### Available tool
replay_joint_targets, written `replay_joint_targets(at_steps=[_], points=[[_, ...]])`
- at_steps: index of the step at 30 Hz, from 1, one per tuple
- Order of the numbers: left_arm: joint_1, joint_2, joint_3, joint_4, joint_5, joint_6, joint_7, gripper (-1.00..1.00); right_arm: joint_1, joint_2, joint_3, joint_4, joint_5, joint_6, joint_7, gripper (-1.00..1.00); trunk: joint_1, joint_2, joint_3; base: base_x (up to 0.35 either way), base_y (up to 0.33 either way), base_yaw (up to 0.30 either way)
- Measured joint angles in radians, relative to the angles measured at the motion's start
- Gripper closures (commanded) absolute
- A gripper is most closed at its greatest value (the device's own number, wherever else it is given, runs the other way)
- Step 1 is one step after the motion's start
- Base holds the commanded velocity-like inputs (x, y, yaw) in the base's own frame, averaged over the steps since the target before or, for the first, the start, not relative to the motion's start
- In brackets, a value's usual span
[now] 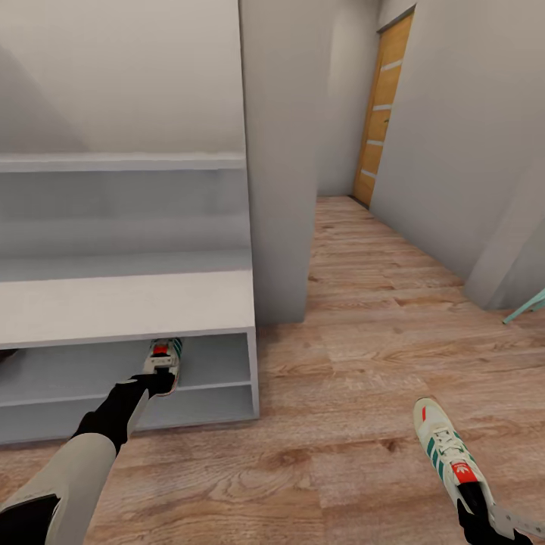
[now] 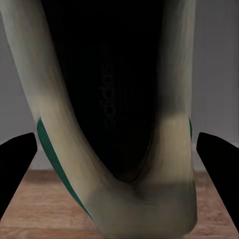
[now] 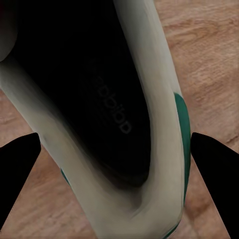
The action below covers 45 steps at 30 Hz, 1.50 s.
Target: Pick up the two gym shoes and the two sandals from the corridor floor and place them onto the hallstand (shoe rack) in the corridor, making sure they are on the rack and not on the floor. Arrange them so the two gym shoes are next to each other and the two sandals are next to each other.
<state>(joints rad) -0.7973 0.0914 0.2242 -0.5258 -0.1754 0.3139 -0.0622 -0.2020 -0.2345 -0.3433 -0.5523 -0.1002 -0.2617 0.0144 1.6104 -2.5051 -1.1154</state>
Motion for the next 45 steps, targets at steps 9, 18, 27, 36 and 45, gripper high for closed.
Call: replay_joint_targets(at_steps=[9, 18, 27, 36, 45], points=[[0.000, 0.000, 0.003, 0.000, 0.001, -0.001, 0.000, 1.00, 0.000, 0.000, 0.000, 0.000, 0.000, 0.000, 0.000, 1.00, 0.000, 0.000, 0.000, 0.095, 0.010, 0.000], [0.000, 0.000, 0.005, 0.002, 0.000, -0.001, 0.000, 1.00, 0.000, 0.000, 0.000, -0.001, 0.000, 0.000, 0.000, 1.00, 0.000, 0.000, 0.000, 0.112, 0.020, 0.000], [0.000, 0.001, 0.006, 0.004, 0.001, -0.001, 0.000, 1.00, 0.000, 0.000, 0.000, 0.000, 0.000, 0.000, 0.000, 1.00, 0.000, 0.000, 0.000, 0.032, 0.025, 0.000], [0.000, 0.001, 0.006, 0.003, 0.002, -0.001, 0.000, 1.00, 0.000, 0.000, 0.000, 0.000, 0.000, 0.000, 0.000, 1.00, 0.000, 0.000, 0.000, 0.029, 0.022, 0.000], [0.000, 0.002, 0.006, 0.004, 0.002, -0.001, 0.000, 1.00, 0.000, 0.000, 0.000, 0.000, 0.000, 0.000, 0.000, 1.00, 0.000, 0.000, 0.000, 0.085, 0.001, 0.000]])
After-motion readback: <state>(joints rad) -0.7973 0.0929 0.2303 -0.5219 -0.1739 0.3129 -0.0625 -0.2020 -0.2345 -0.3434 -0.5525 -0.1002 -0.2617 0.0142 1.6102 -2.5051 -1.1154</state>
